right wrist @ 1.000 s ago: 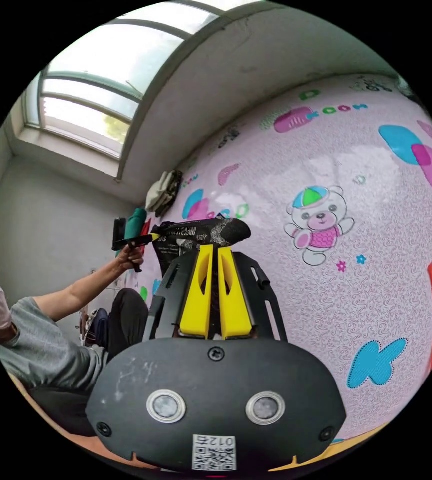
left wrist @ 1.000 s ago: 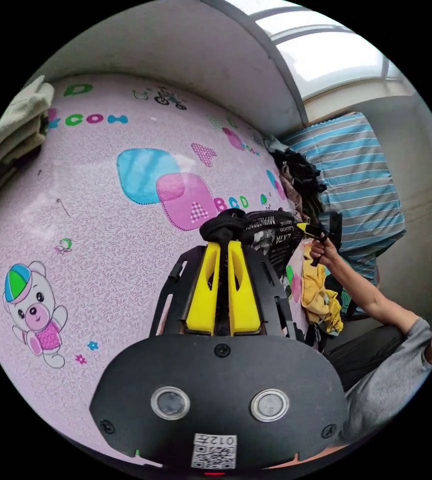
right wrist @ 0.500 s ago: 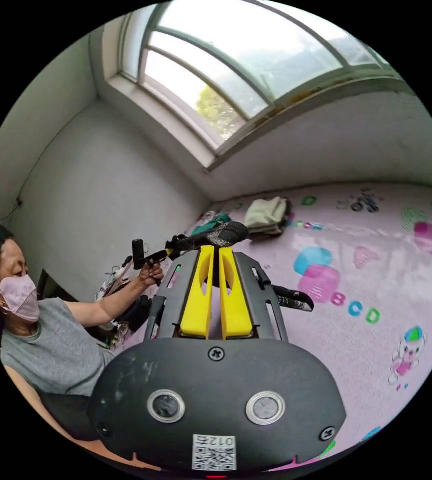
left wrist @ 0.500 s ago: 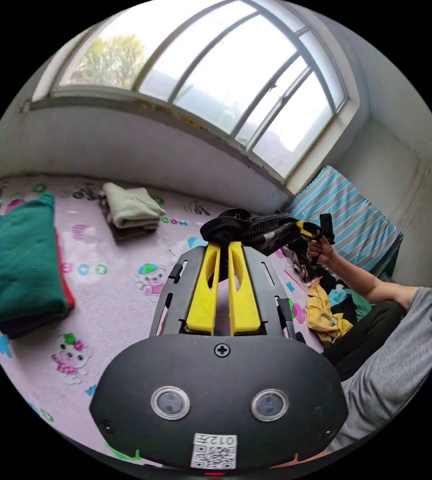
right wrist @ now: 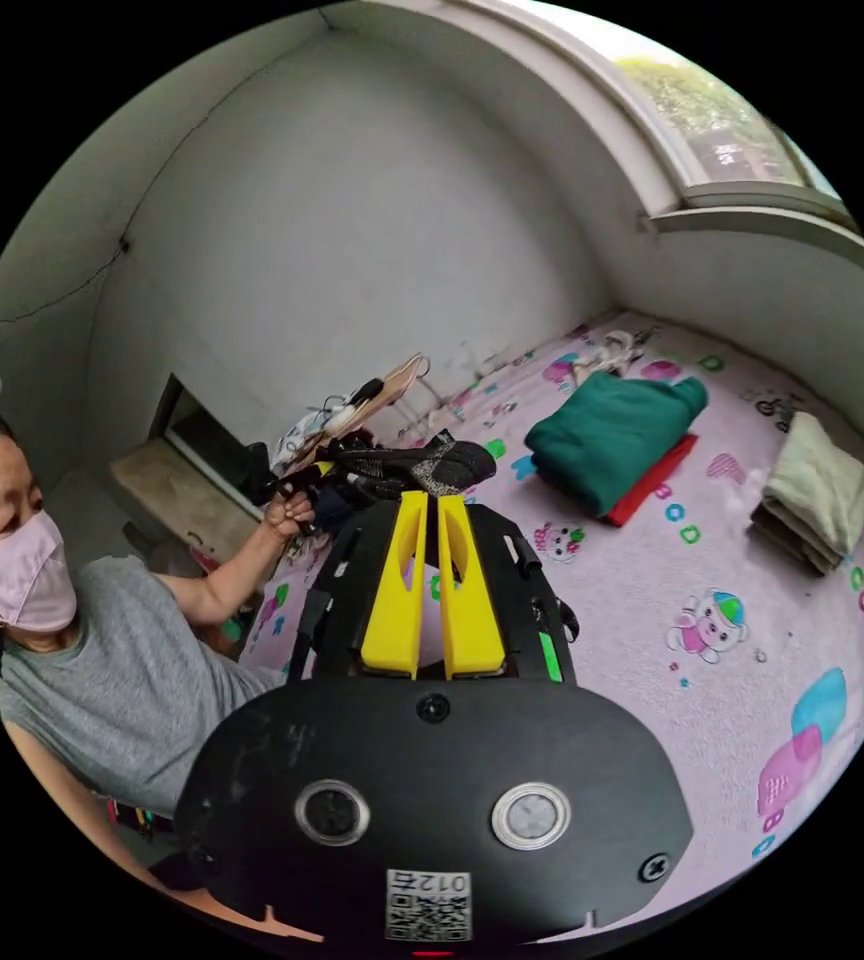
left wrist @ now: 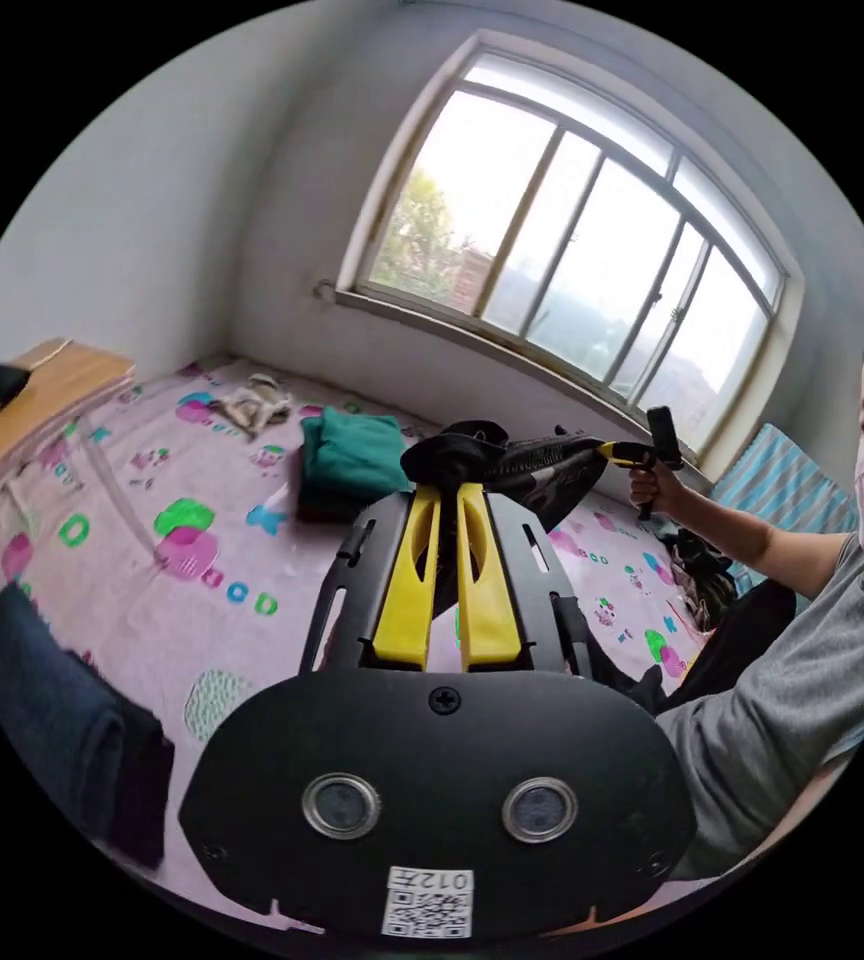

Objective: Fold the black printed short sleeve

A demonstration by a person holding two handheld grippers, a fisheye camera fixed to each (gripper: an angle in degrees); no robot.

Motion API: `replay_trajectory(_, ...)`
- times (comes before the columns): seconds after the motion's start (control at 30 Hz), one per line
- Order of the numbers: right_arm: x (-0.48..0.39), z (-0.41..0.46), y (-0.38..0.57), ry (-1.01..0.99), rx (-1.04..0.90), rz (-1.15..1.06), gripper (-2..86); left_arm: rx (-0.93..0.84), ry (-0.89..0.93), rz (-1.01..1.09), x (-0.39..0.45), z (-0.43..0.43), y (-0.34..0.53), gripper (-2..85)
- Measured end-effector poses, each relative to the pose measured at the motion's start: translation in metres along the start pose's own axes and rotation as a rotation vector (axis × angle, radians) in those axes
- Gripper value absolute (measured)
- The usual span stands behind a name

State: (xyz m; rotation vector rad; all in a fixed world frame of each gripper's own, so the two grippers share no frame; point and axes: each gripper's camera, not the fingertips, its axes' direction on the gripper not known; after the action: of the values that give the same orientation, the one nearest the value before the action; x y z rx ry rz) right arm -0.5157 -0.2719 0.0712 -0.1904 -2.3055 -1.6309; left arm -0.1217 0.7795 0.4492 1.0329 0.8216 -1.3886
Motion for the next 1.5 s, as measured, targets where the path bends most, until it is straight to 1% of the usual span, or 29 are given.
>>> replay_trajectory(0.17,0.052,0.131,0.013,-0.096,-0.111,0.021,-0.6,-0.025,-0.054,-0.114,-0.058,-0.053,0.061,1.5)
replay_trajectory(0.23,0.077,0.178,0.015,-0.106,-0.170,0.042,-0.4,-0.066,-0.106,-0.176,-0.093,-0.060,0.078,1.5)
replay_trajectory(0.3,0.102,0.227,0.014,-0.067,-0.204,0.057,-0.1,-0.079,-0.156,-0.178,-0.119,-0.059,0.084,1.5)
replay_trajectory(0.37,0.138,0.295,0.010,0.013,-0.248,0.039,1.0,-0.098,-0.201,-0.245,-0.153,-0.052,0.090,1.6)
replay_trajectory(0.4,0.149,0.311,0.010,0.080,-0.256,0.053,1.7,-0.104,-0.225,-0.308,-0.179,-0.044,0.094,1.7)
replay_trajectory(0.47,0.187,0.357,0.024,0.389,-0.251,0.121,5.1,-0.140,-0.332,-0.420,-0.221,-0.028,0.102,1.9)
replay_trajectory(0.5,0.193,0.363,0.031,0.438,-0.242,0.127,6.1,-0.178,-0.438,-0.479,-0.244,-0.020,0.107,2.0)
replay_trajectory(0.53,0.203,0.370,0.047,0.469,-0.215,0.132,6.2,-0.185,-0.583,-0.486,-0.258,-0.017,0.109,1.9)
replay_trajectory(0.6,0.217,0.370,0.078,0.418,-0.183,0.126,5.8,-0.158,-0.706,-0.473,-0.268,-0.018,0.109,1.8)
replay_trajectory(0.67,0.244,0.365,0.127,0.369,-0.191,0.129,5.1,-0.145,-0.689,-0.426,-0.272,-0.017,0.106,1.6)
replay_trajectory(0.7,0.252,0.364,0.140,0.355,-0.193,0.136,4.4,-0.157,-0.639,-0.386,-0.272,-0.012,0.106,1.5)
replay_trajectory(0.73,0.270,0.363,0.163,0.323,-0.204,0.168,3.0,-0.193,-0.570,-0.350,-0.271,-0.004,0.108,1.4)
replay_trajectory(0.83,0.316,0.378,0.207,0.229,-0.278,0.236,1.1,-0.315,-0.426,-0.334,-0.269,0.024,0.124,1.2)
replay_trajectory(0.93,0.357,0.416,0.233,0.179,-0.386,0.288,0.0,-0.433,-0.310,-0.370,-0.269,0.055,0.146,1.0)
replay_trajectory(1.0,0.374,0.442,0.242,0.220,-0.463,0.283,-0.4,-0.487,-0.285,-0.326,-0.263,0.076,0.149,1.0)
replay_trajectory(1.07,0.390,0.465,0.254,0.240,-0.519,0.236,-0.6,-0.501,-0.262,-0.284,-0.259,0.099,0.141,0.9)
replay_trajectory(1.13,0.407,0.472,0.266,0.238,-0.522,0.256,-0.5,-0.488,-0.191,-0.242,-0.259,0.132,0.117,0.8)
replay_trajectory(1.2,0.429,0.477,0.279,0.226,-0.494,0.323,0.0,-0.496,-0.180,-0.182,-0.259,0.160,0.092,0.7)
replay_trajectory(1.27,0.464,0.482,0.298,0.173,-0.391,0.490,2.2,-0.513,-0.201,-0.129,-0.264,0.188,0.064,0.7)
replay_trajectory(1.3,0.473,0.485,0.304,0.172,-0.366,0.536,3.2,-0.521,-0.211,-0.114,-0.269,0.205,0.046,0.7)
replay_trajectory(1.33,0.488,0.492,0.316,0.185,-0.328,0.596,5.3,-0.526,-0.211,-0.107,-0.275,0.221,0.027,0.7)
replay_trajectory(1.37,0.501,0.501,0.327,0.255,-0.310,0.623,5.9,-0.532,-0.209,-0.104,-0.278,0.229,0.018,0.7)
replay_trajectory(1.43,0.519,0.517,0.342,0.363,-0.337,0.626,6.3,-0.583,-0.211,-0.097,-0.289,0.262,-0.011,0.7)
replay_trajectory(1.5,0.534,0.530,0.348,0.399,-0.354,0.614,6.4,-0.624,-0.227,-0.085,-0.295,0.285,-0.027,0.7)
